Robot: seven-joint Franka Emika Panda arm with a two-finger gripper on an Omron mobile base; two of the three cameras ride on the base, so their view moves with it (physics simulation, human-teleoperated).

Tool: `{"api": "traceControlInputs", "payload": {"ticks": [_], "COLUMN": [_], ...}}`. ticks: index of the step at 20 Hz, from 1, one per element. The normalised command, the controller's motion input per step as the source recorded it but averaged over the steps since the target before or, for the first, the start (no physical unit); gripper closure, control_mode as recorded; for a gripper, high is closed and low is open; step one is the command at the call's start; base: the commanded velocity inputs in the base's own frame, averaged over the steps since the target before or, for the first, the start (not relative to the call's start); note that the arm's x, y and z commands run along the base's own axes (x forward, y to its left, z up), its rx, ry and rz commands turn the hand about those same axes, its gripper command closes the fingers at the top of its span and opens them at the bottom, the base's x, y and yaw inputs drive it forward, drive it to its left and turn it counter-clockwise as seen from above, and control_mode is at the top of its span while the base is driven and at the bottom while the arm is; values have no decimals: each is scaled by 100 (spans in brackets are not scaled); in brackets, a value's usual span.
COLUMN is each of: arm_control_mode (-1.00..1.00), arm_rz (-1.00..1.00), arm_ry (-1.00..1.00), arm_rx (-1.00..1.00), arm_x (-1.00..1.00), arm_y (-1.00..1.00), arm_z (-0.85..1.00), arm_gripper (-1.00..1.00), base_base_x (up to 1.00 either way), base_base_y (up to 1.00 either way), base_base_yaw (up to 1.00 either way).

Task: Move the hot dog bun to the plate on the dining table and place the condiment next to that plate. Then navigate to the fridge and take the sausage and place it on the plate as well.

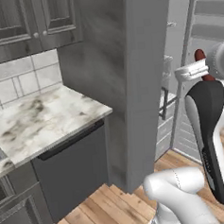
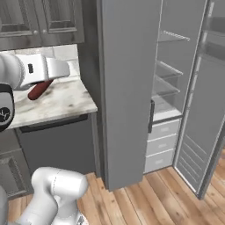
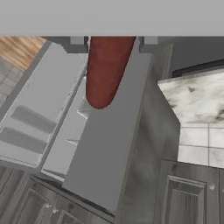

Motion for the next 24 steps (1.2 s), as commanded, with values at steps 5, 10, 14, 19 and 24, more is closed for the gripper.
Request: {"api": "traceControlInputs", "payload": {"ticks": [5,10,14,19,24], "arm_control_mode": [100,100,100,100,100], "arm_rz": [0,0,0,0,0], "arm_ry": [0,0,0,0,0], "arm_rx": [0,0,0,0,0], "arm_x": [0,0,0,0,0], "arm_y": [0,0,0,0,0], "arm_z": [0,0,0,0,0], "arm_gripper": [100,100,100,100,100], "base_base_x": [-81,-84,-96,-100,-100], "base_base_y": [57,51,17,0,0], "base_base_yaw": [-42,-40,-27,-21,-22]}}
